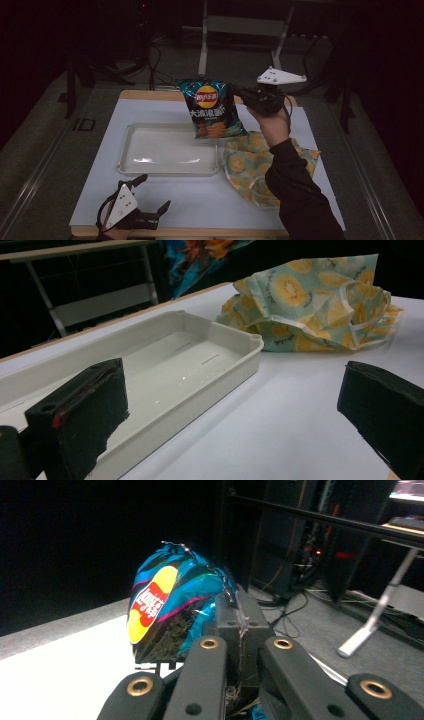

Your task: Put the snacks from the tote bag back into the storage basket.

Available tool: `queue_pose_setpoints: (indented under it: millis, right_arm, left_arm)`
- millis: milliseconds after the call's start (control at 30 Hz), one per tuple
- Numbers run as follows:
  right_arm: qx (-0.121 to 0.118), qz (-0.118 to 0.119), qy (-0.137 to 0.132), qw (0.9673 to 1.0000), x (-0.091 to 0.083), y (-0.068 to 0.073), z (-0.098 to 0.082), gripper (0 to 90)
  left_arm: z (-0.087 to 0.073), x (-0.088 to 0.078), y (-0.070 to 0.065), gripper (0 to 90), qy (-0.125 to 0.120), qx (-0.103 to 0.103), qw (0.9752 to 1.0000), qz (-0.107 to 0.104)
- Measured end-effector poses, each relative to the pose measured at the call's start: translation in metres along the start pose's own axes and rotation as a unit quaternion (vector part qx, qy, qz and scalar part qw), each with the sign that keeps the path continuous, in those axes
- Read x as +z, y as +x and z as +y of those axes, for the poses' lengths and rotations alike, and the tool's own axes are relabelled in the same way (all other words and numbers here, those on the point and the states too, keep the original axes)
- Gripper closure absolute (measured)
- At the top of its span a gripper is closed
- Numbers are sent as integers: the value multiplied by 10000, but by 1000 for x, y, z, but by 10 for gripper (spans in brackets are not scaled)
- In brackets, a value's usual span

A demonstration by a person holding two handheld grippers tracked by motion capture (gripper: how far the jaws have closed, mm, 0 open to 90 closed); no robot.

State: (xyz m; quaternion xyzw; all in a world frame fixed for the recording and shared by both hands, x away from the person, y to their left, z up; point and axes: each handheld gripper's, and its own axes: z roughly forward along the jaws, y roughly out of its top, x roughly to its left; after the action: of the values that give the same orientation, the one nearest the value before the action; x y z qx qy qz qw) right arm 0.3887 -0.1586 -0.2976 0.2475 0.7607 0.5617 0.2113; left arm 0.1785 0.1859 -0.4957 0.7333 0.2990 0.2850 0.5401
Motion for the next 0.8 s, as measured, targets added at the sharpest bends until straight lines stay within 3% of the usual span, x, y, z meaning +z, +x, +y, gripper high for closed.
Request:
queue_pose_setpoints:
  millis: [567,800]
  right_arm:
    - [-39,424,-7,9991,49,34,-1,900]
    - [66,670,-164,9976,64,47,0,900]
  left_arm:
    - [0,-1,-3,2,-38,18,10000,-16]
    - [1,-2,-2,2,-50,7,10000,1]
